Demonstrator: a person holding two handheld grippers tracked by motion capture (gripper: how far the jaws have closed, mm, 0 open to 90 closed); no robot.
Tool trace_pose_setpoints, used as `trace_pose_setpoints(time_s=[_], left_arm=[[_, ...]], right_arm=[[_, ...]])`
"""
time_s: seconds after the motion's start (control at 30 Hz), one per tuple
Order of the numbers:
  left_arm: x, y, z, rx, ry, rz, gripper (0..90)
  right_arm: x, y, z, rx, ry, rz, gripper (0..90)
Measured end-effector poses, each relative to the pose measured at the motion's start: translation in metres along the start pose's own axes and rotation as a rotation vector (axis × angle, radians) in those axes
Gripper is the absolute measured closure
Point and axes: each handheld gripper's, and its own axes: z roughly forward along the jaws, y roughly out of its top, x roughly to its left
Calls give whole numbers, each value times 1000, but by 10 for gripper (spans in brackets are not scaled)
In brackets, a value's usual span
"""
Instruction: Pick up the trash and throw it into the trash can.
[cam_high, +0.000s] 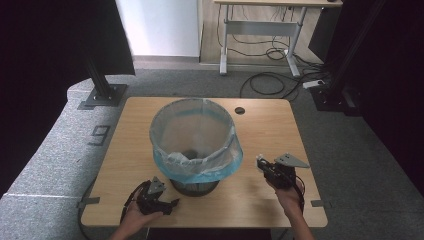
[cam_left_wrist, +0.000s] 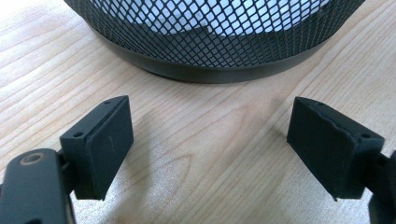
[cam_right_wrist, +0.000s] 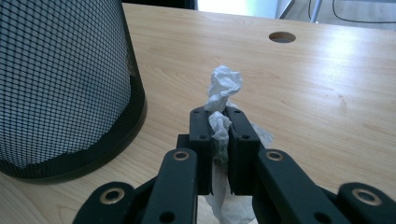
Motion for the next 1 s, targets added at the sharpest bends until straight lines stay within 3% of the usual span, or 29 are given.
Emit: trace_pose_setpoints(time_s=[1.0], left_arm=[[0, 0, 0, -1, 0, -3, 144]], right_arm=[[9, 23, -19, -82, 13, -29, 822]])
